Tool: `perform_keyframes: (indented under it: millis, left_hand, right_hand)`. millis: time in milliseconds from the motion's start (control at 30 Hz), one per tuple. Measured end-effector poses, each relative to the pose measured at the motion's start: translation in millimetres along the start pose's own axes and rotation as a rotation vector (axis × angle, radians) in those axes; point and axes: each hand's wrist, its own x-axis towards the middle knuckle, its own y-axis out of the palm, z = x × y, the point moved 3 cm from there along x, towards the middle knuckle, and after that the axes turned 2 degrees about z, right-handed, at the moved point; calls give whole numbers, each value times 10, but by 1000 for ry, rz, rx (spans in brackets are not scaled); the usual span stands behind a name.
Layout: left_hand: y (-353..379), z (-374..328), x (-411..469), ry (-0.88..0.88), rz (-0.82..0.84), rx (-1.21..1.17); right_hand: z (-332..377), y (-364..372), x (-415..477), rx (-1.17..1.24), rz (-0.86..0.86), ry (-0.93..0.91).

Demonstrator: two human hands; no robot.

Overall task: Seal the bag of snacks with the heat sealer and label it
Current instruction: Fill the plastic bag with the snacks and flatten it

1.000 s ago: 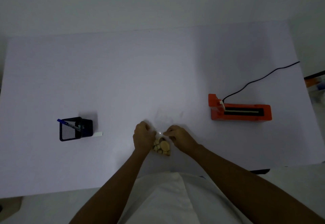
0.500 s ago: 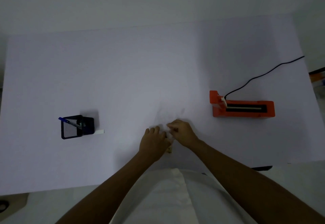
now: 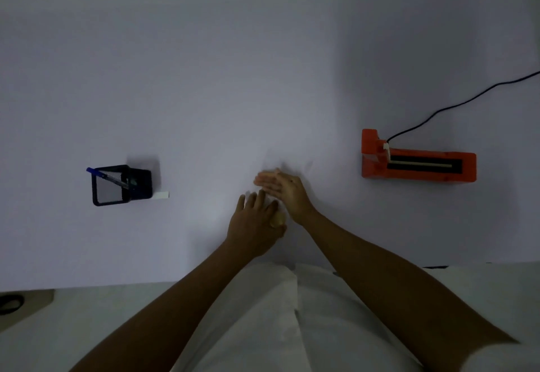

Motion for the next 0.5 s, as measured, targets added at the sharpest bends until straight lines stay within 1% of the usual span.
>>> perform_keyframes:
  millis: [67,200,333,500]
  left_hand:
    - [9,3,-1,-6,17,-21]
    - [13,32,11,-3,48,-47]
    - [8,47,16,-8,68,-72]
    - [12,40,7,-12,38,-85]
  right_hand:
    - [-19,-43,40,4,-8,5]
    - [48,-120,111,-83,32,-38]
    - [280,-315,285,-103,-13,-90]
    - [514,-495,474,-106,-77,-183]
